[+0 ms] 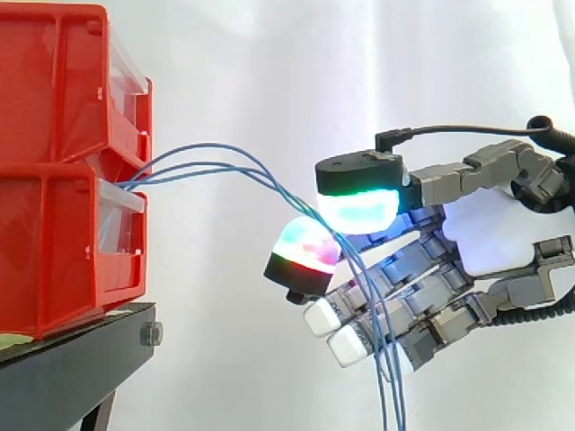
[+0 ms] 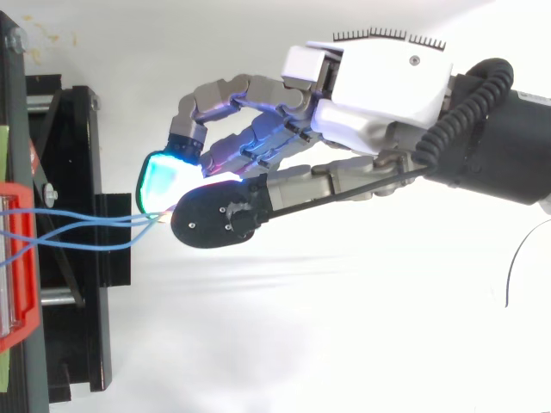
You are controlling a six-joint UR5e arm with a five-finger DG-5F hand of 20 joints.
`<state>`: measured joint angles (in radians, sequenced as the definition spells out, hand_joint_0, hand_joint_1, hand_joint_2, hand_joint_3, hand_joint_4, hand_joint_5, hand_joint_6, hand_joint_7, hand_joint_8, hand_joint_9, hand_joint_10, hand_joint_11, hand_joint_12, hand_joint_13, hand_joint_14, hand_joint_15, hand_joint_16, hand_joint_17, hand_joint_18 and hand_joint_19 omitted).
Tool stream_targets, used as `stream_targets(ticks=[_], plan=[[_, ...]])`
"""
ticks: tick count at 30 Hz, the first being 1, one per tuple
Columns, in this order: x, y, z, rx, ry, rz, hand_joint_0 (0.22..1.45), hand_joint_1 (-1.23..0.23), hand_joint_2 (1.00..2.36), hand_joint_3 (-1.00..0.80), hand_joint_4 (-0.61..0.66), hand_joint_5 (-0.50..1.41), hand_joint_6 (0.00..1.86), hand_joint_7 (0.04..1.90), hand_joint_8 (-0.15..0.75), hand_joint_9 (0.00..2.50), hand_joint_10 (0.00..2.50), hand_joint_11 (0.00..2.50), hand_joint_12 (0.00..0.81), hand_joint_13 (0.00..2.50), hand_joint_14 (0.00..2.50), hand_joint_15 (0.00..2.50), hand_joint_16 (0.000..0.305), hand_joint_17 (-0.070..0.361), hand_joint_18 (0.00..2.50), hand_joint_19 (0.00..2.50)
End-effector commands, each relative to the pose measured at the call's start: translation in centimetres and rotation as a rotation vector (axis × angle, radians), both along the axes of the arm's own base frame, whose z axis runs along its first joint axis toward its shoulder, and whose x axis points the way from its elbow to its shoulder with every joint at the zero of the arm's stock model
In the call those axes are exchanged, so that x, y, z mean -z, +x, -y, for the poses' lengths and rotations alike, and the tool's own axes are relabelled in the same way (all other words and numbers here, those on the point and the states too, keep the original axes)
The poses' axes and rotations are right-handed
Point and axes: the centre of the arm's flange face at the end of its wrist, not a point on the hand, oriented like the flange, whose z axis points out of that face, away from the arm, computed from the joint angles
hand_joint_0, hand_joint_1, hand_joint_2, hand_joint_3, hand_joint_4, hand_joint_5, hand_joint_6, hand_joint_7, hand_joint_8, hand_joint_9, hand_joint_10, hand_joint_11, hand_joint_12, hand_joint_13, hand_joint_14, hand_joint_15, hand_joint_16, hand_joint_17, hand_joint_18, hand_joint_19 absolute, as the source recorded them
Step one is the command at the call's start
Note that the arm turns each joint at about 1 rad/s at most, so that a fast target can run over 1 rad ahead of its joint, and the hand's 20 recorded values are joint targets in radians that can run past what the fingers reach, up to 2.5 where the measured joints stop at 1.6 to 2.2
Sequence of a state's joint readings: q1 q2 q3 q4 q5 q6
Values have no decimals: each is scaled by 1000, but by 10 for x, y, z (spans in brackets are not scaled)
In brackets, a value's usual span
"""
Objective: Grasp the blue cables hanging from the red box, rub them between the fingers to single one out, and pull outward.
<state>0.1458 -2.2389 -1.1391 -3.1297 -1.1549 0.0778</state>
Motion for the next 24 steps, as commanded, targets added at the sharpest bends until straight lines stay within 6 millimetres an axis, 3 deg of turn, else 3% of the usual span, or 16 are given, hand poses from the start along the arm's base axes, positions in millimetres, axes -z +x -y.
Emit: stream_targets(ticks=[1, 9, 13, 18, 24], plan=[[1, 0, 0, 0, 0, -2, 642, -593, 1012, -198, 243, -119, 609, 1144, 252, 784, 8, 408, 342, 774, 13, 375, 48, 109, 643, 531], [-1, 0, 0, 2, 4, 2, 634, -617, 1012, -227, 242, -115, 601, 1184, 251, 786, 9, 423, 339, 769, 13, 373, 47, 106, 632, 532], [0, 0, 0, 3, 6, 1, 648, -734, 1016, -193, 196, -171, 737, 977, 238, 760, 11, 424, 333, 770, 13, 370, 46, 103, 645, 526], [1, 0, 0, 3, 5, -1, 679, -785, 1017, -141, 195, -194, 811, 889, 234, 739, 9, 429, 328, 771, 13, 362, 45, 101, 664, 501], [1, -1, 0, 3, 5, -4, 641, -722, 1010, -129, 240, -171, 776, 908, 250, 768, 8, 414, 349, 788, 14, 365, 51, 114, 699, 503]])
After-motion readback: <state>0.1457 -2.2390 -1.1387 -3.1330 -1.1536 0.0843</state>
